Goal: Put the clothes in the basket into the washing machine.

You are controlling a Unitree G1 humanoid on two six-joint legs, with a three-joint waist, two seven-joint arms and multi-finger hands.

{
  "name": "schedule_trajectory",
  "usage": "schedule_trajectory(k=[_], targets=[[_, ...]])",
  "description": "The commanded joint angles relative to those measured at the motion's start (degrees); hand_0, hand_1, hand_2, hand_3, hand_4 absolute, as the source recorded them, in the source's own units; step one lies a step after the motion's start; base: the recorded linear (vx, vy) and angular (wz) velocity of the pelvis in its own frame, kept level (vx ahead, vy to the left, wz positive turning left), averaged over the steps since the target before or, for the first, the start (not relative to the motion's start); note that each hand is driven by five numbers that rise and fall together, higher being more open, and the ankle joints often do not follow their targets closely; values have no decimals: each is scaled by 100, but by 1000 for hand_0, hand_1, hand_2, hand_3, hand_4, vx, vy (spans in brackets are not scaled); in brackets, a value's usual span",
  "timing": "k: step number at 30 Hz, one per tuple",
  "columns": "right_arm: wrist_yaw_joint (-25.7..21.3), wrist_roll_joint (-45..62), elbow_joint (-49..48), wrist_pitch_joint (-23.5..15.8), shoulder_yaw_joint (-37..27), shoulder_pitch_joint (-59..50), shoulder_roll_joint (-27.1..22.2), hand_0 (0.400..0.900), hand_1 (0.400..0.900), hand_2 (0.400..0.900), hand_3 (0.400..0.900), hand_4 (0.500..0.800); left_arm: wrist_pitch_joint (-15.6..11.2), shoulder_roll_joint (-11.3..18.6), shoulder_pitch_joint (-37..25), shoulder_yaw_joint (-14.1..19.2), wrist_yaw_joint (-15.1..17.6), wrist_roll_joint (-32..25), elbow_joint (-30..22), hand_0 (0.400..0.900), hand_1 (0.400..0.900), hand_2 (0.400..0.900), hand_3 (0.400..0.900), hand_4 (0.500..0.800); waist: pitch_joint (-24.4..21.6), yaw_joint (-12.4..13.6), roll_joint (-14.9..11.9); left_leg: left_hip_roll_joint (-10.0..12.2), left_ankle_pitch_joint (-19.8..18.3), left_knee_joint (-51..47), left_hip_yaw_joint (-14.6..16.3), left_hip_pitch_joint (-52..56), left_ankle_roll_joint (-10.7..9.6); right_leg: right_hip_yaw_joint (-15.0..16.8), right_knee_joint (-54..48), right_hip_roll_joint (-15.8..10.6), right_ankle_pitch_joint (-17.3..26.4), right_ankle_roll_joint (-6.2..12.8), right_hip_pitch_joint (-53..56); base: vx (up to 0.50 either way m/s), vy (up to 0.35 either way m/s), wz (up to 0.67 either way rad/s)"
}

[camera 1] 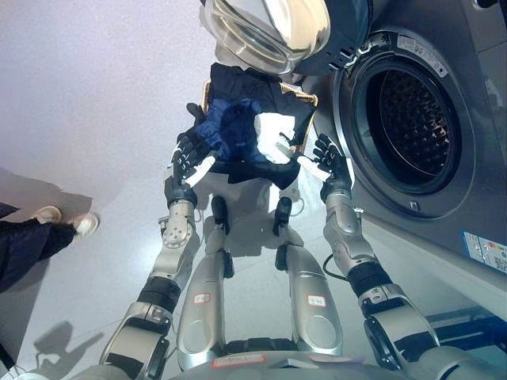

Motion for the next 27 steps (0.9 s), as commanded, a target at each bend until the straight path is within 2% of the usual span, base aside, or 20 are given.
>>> schedule_trajectory(k=[1, 4, 8, 10, 12, 15, 19, 20, 27], targets=[[-105, -909, -579, -381, 179, -10, -308, 900, 900, 900, 900, 800, -557, 235, 6, 60, 12, 272, -613, 900, 900, 900, 900, 800, -520, 119, -148, 161, -231, 38, -120, -15, -481, -58, -469, -331, 594, 659, -117, 22, -4, 7], [-97, -1360, -529, -271, 440, -402, -705, 900, 900, 900, 900, 800, -628, 315, -72, 85, -12, 220, -792, 900, 900, 900, 900, 800, -449, 215, -178, 156, -278, 209, -189, -223, -461, -106, -159, -345, 498, 643, -392, -24, -35, 14], [-145, -1958, -100, -115, 823, -1350, -1397, 900, 900, 900, 900, 800, -718, 447, -260, 110, 72, 201, -1174, 900, 900, 900, 900, 800, -307, 385, -237, 103, -628, 1244, -383, -1255, -381, -133, 632, -464, 298, 567, -1228, -97, -64, 19], [-217, -2261, 59, -5, 996, -1828, -1784, 900, 900, 900, 900, 800, -733, 565, -308, 128, 78, 196, -1433, 900, 900, 900, 900, 800, -325, 491, -247, 148, -732, 1645, -467, -1775, -359, -129, 1088, -509, 163, 554, -1692, -91, -48, 19], [-307, -2738, 648, 132, 1301, -2466, -2285, 900, 900, 900, 900, 800, -781, 684, -352, 56, 98, 288, -1710, 900, 900, 900, 900, 800, -355, 629, -225, 208, -848, 2073, -570, -2273, -339, -157, 1665, -590, -14, 565, -2188, -83, -43, 24], [-376, -2986, 1448, 254, 1672, -3058, -2654, 900, 900, 900, 900, 800, -839, 829, -453, -105, 51, 246, -1970, 900, 900, 900, 900, 800, -393, 778, -214, 203, -959, 2544, -692, -2882, -339, -234, 2243, -677, -202, 558, -2727, -66, -25, 19], [-558, -3370, 2349, 412, 2077, -3614, -2982, 900, 900, 900, 900, 800, -903, 1041, -562, -243, 109, 302, -2355, 900, 900, 900, 900, 800, -410, 941, -191, 144, -1185, 3248, -842, -3631, -301, -333, 3021, -789, -517, 492, -3406, -13, -25, 15], [-601, -3408, 2554, 438, 2156, -3756, -3006, 900, 900, 900, 900, 800, -914, 1073, -558, -279, 110, 270, -2409, 900, 900, 900, 900, 800, -451, 975, -187, 136, -1465, 3487, -902, -3758, -330, -285, 3289, -797, -799, 551, -3550, 80, -17, 10], [-678, -3584, 3598, 707, 2544, -4427, -3102, 900, 900, 900, 900, 800, -948, 1188, -681, -461, 264, 154, -2854, 900, 900, 900, 900, 800, -497, 1190, -90, -79, -1720, 4435, -1027, -4793, -251, -216, 4343, -1037, -1230, 406, -4635, -4, -8, 11]])
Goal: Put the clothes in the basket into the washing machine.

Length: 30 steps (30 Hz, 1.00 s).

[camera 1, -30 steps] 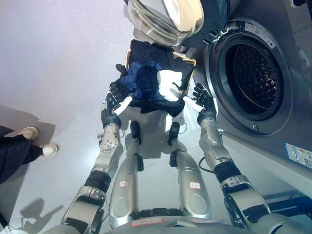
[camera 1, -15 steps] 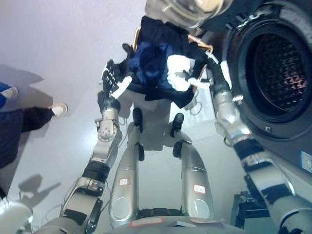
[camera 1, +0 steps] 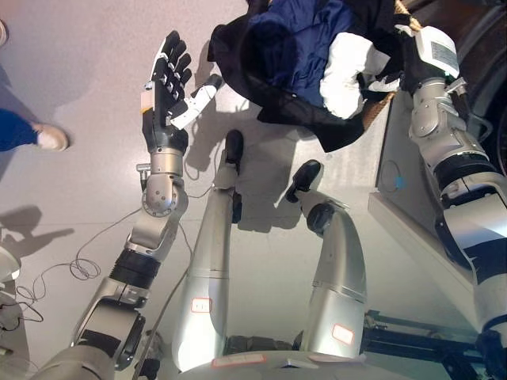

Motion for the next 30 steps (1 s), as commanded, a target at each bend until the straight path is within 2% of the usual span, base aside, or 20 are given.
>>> schedule_trajectory(k=[1, 6, 13, 20, 24, 25, 26, 27, 30], targets=[[-382, -3, 124, 24, 274, 4, -248, 900, 900, 900, 900, 800, -603, 4, 196, -10, 100, 115, -898, 900, 900, 900, 900, 800, -552, 215, 96, 62, -962, 657, -204, -227, -158, 263, 215, -140, 218, 868, -587, -18, -10, 7], [-291, 172, 419, 93, 290, -265, -190, 900, 900, 900, 900, 800, -653, 65, 180, 16, 177, -13, -1193, 900, 900, 900, 900, 800, -550, 319, 183, -97, -1132, 1269, -192, -844, -106, 490, 902, -316, -73, 748, -1271, -4, -1, 2], [-127, 161, 395, 130, 341, -197, -4, 900, 900, 900, 900, 800, -673, 66, 167, 37, 229, -93, -1522, 900, 900, 900, 900, 800, -513, 361, 306, -193, -1407, 2081, -255, -1468, 1, 717, 1849, -487, -442, 654, -1964, 6, 4, 5], [-49, 6, 749, 325, 219, -83, 288, 900, 900, 900, 900, 800, -701, 102, 333, 36, 230, -206, -1656, 900, 900, 900, 900, 800, -319, 430, 552, -261, -1487, 2474, -396, -1575, 18, 702, 2227, -569, -586, 608, -1971, 2, 1, 3], [77, -132, 869, 438, 138, 112, 529, 900, 900, 900, 900, 800, -666, 115, 370, 65, 256, -159, -1694, 900, 900, 900, 900, 800, -293, 412, 604, -287, -1455, 2506, -415, -1622, 2, 710, 2234, -591, -555, 602, -1971, -3, -1, 1], [108, -190, 887, 440, 140, 166, 618, 822, 822, 822, 822, 753, -658, 113, 390, 72, 235, -183, -1700, 900, 900, 900, 900, 800, -301, 402, 615, -283, -1449, 2517, -414, -1630, -2, 712, 2220, -590, -542, 595, -1971, 0, 0, 0], [107, -187, 878, 446, 117, 175, 646, 712, 712, 712, 712, 687, -654, 122, 424, 80, 235, -196, -1703, 900, 900, 900, 900, 800, -310, 389, 615, -284, -1439, 2522, -412, -1633, -7, 711, 2209, -577, -526, 593, -1971, 0, 0, 0], [103, -175, 863, 436, 73, 251, 677, 400, 400, 400, 400, 500, -651, 107, 432, 99, 235, -202, -1697, 900, 900, 900, 900, 800, -317, 380, 616, -283, -1431, 2525, -413, -1638, -4, 710, 2204, -567, -508, 595, -1971, 0, 0, 0], [140, -200, 783, 403, 27, 400, 715, 400, 400, 400, 400, 500, -643, 130, 505, 100, 202, -209, -1695, 900, 900, 900, 900, 800, -337, 373, 639, -285, -1416, 2563, -443, -1631, -9, 716, 2225, -550, -496, 598, -1971, 0, 0, 0]])
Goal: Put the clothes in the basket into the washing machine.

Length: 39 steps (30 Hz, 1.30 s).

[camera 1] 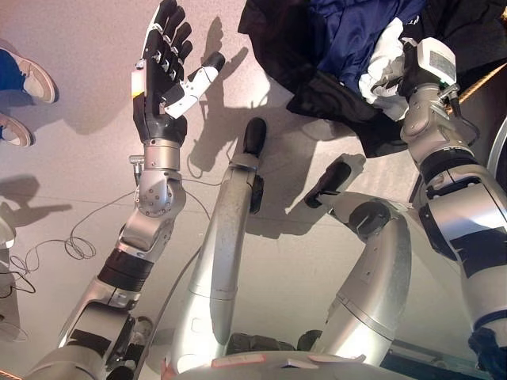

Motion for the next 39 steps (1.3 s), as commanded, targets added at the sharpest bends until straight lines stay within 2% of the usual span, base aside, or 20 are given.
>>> schedule_trajectory(k=[1, 9, 16, 22, 26, 34, 35, 36, 38, 39], targets=[[114, -193, 84, -54, 211, 701, 219, 400, 400, 400, 400, 500, -586, -250, 391, 275, 10, -19, -834, 900, 900, 900, 900, 800, -446, -51, 533, 50, -579, 190, -468, 88, -40, 271, -127, 105, 470, 753, -354, 0, 0, 0], [-47, -7, -61, -93, 6, 761, 270, 400, 400, 400, 400, 500, -531, -264, 427, 302, 21, 21, -773, 900, 900, 900, 900, 800, -532, -120, 472, 73, -593, 258, -439, 86, -30, 297, -123, 115, 512, 747, -354, -2, 1, 0], [-506, 370, -714, -235, -303, 826, 267, 400, 400, 400, 400, 500, -514, -240, 609, 517, 192, 169, -883, 900, 900, 900, 900, 800, -731, -300, 205, 137, -488, 45, -374, 81, -66, 338, -433, 191, 768, 772, -348, -17, 7, -6], [-881, 568, -2121, -418, -618, 1030, 101, 400, 400, 400, 400, 500, -506, -220, 588, 650, 354, 319, -808, 900, 900, 900, 900, 800, -753, -509, -3, 265, -237, -862, -248, 611, -198, 35, -1439, 344, 1042, 846, 375, -29, -14, -7], [-1018, 557, -2921, -539, -890, 1292, 6, 400, 400, 400, 400, 500, -521, -198, 538, 684, 398, 400, -654, 900, 900, 900, 900, 800, -795, -622, -122, 334, -67, -1613, -224, 1075, -186, -244, -2115, 573, 1133, 943, 868, -26, 10, -7], [-1152, 236, -3915, -584, -1409, 2162, 126, 400, 400, 400, 400, 500, -418, -324, 632, 779, 419, 493, -258, 900, 900, 900, 900, 800, -927, -776, -254, 449, 144, -2488, -249, 1803, -191, -407, -2836, 751, 1350, 1102, 1549, 6, 11, -1], [-1171, 225, -4050, -593, -1512, 2318, 186, 400, 400, 400, 400, 500, -416, -333, 656, 796, 424, 518, -204, 900, 900, 900, 900, 800, -908, -783, -272, 467, 396, -2671, -214, 1875, -153, -476, -3027, 755, 1591, 1032, 1635, 29, 17, -5], [-1166, 220, -4065, -586, -1520, 2343, 189, 400, 400, 400, 400, 500, -416, -332, 664, 788, 425, 517, -199, 900, 900, 900, 900, 800, -931, -785, -276, 471, 180, -2618, -245, 1957, -190, -416, -2955, 779, 1401, 1117, 1699, 23, 21, -4], [-1245, 252, -4352, -647, -1810, 2778, 347, 400, 400, 400, 400, 500, -364, -354, 749, 824, 384, 546, -26, 900, 900, 900, 900, 800, -1001, -864, -294, 524, 224, -2864, -212, 2274, -188, -395, -3237, 791, 1503, 1148, 2018, 57, 55, -9], [-1279, 265, -4491, -664, -1938, 2950, 425, 400, 400, 400, 400, 500, -360, -367, 794, 821, 381, 559, 28, 900, 900, 900, 900, 800, -975, -878, -302, 529, 444, -2998, -156, 2346, -147, -441, -3399, 781, 1720, 1077, 2092, -37, 96, -14]])
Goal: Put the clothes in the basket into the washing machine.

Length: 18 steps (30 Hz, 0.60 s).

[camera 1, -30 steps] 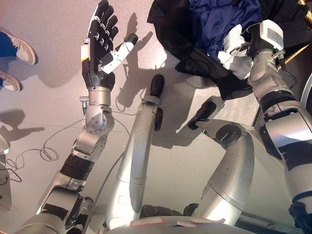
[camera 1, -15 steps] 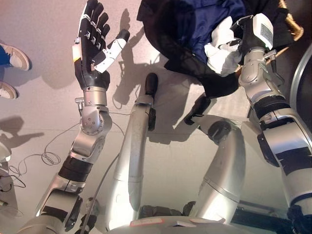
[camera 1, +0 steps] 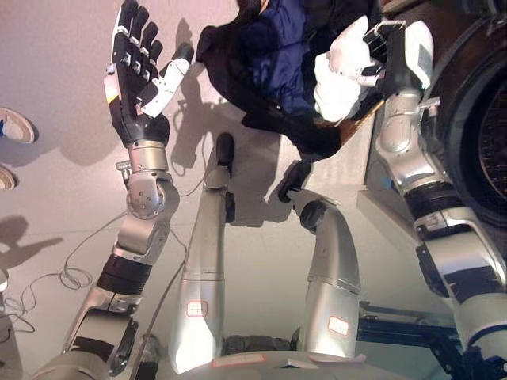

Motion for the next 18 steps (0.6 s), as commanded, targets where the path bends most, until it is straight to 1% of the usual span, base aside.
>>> schedule_trajectory(k=[1, 3, 4, 5, 6, 7, 8, 9, 10, 11, 14, 15, 17, 18], targets=[[-552, -56, -575, -413, -591, 883, 267, 400, 400, 400, 400, 500, -382, -166, 580, 248, -46, 517, 210, 900, 900, 900, 900, 800, -950, -37, -17, 158, -150, -565, -138, 231, -230, 180, -565, 79, 806, 734, -191, -64, 84, -15], [-604, 2, -1090, -486, -925, 1336, 429, 400, 400, 400, 400, 500, -329, -203, 706, 326, -55, 559, 303, 900, 900, 900, 900, 800, -960, -126, -30, 178, -158, -612, -86, 417, -212, 230, -651, 104, 823, 726, -22, 29, 59, -16], [-598, -4, -1124, -472, -944, 1374, 436, 400, 400, 400, 400, 500, -331, -197, 716, 313, -55, 559, 303, 900, 900, 900, 900, 800, -956, -112, -43, 179, -160, -619, -77, 440, -211, 238, -654, 106, 823, 727, -6, 30, 57, -19], [-641, 6, -1433, -527, -1200, 1720, 490, 400, 400, 400, 400, 500, -310, -229, 818, 345, -78, 586, 333, 900, 900, 900, 900, 800, -958, -190, -30, 174, -215, -538, -41, 496, -178, 281, -631, 136, 794, 700, 42, 20, 34, -12], [-636, 2, -1455, -518, -1212, 1745, 492, 400, 400, 400, 400, 500, -310, -228, 826, 336, -79, 585, 331, 900, 900, 900, 900, 800, -962, -179, -35, 177, -220, -532, -36, 499, -177, 285, -627, 137, 792, 700, 43, 35, 51, -18], [-708, 85, -1599, -620, -1445, 1977, 583, 400, 400, 400, 400, 500, -295, -248, 916, 346, -95, 614, 379, 900, 900, 900, 900, 800, -984, -230, -14, 170, -266, -479, -21, 533, -146, 317, -607, 138, 767, 686, 65, 16, 17, -7], [-706, 85, -1609, -619, -1454, 1994, 585, 400, 400, 400, 400, 500, -296, -246, 921, 337, -95, 615, 379, 900, 900, 900, 900, 800, -990, -221, -19, 170, -270, -476, -17, 533, -146, 321, -602, 137, 764, 687, 62, 26, 43, -13], [-776, 215, -1760, -673, -1721, 2187, 648, 400, 400, 400, 400, 500, -255, -244, 976, 369, -115, 636, 381, 900, 900, 900, 900, 800, -1015, -293, 12, 178, -319, -412, -3, 519, -120, 375, -552, 156, 725, 677, 26, 119, 13, -11], [-849, 308, -1821, -713, -1877, 2277, 707, 400, 400, 400, 400, 500, -235, -249, 985, 383, -99, 651, 385, 900, 900, 900, 900, 800, -1064, -337, 28, 181, -554, -315, -26, 546, -145, 471, -439, 187, 518, 739, 34, 18, 32, -12], [-903, 369, -1834, -727, -1994, 2363, 761, 400, 400, 400, 400, 500, -228, -246, 995, 386, -87, 659, 385, 900, 900, 900, 900, 800, -1048, -349, 35, 178, -375, -328, 21, 475, -98, 445, -491, 170, 688, 665, -31, 11, 5, -6], [-1186, 576, -1755, -793, -2386, 2475, 885, 400, 400, 400, 400, 500, -194, -270, 1007, 402, -67, 673, 385, 900, 900, 900, 900, 800, -1076, -424, 96, 167, -483, -121, 53, 389, -72, 512, -338, 181, 588, 627, -132, -27, 4, -5], [-1344, 616, -1681, -827, -2535, 2480, 897, 400, 400, 400, 400, 500, -201, -274, 1017, 405, -59, 675, 368, 900, 900, 900, 900, 800, -1094, -440, 115, 169, -503, -72, 59, 359, -69, 525, -296, 183, 563, 618, -163, 0, 0, 0], [-1619, 761, -1424, -891, -2744, 2406, 906, 400, 400, 400, 400, 500, -223, -269, 1028, 380, -51, 672, 360, 900, 900, 900, 900, 800, -1114, -447, 153, 175, -536, -16, 73, 318, -60, 548, -256, 182, 550, 615, -214, 7, -5, -2], [-1802, 815, -1172, -873, -2842, 2343, 835, 400, 400, 400, 400, 500, -229, -253, 1021, 358, -49, 672, 375, 900, 900, 900, 900, 800, -1127, -446, 177, 184, -550, 3, 82, 301, -60, 560, -256, 180, 541, 614, -230, 13, -1, -5]])
